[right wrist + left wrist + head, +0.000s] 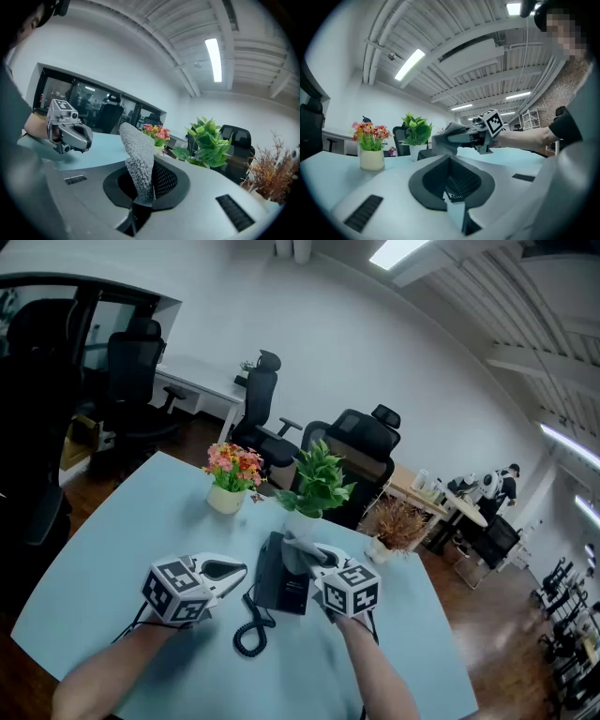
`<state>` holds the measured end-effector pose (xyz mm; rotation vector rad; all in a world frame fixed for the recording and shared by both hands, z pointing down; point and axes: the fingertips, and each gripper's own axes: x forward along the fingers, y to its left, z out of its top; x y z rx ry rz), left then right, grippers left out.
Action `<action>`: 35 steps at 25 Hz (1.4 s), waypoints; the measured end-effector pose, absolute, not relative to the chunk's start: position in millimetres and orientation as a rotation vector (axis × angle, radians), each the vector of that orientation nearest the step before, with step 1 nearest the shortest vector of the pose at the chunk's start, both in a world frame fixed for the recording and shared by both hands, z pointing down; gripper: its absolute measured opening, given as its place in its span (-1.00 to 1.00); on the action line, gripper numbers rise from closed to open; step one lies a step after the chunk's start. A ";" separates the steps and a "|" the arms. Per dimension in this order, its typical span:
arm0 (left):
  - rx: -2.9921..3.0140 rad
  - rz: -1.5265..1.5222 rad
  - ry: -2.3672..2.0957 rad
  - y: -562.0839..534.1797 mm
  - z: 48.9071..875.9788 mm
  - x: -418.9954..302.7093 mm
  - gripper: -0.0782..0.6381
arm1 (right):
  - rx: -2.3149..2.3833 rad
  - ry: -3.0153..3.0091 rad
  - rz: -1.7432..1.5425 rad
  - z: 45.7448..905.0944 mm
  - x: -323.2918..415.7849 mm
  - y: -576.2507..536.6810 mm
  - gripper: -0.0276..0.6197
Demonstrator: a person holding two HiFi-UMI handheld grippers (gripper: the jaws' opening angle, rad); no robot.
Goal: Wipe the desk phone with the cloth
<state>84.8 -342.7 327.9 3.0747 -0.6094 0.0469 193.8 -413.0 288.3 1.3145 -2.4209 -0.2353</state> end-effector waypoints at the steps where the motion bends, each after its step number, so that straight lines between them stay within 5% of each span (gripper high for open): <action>1: 3.078 0.052 -0.615 -347.9 331.6 84.3 -0.79 | 1.290 -2.400 -0.263 294.0 187.2 -422.9 -0.94; 12: 3.144 0.212 -0.633 -365.4 360.5 81.6 -0.79 | 1.158 -2.078 -0.505 323.7 157.3 -495.6 -0.94; 26: 3.133 0.227 -0.616 -373.6 367.4 83.0 -0.79 | 0.501 -2.033 -0.415 421.3 126.0 -349.4 -0.94; 35: 3.134 0.237 -0.605 -367.9 366.1 86.5 -0.79 | 1.176 -2.037 -0.503 313.6 168.2 -505.5 -0.93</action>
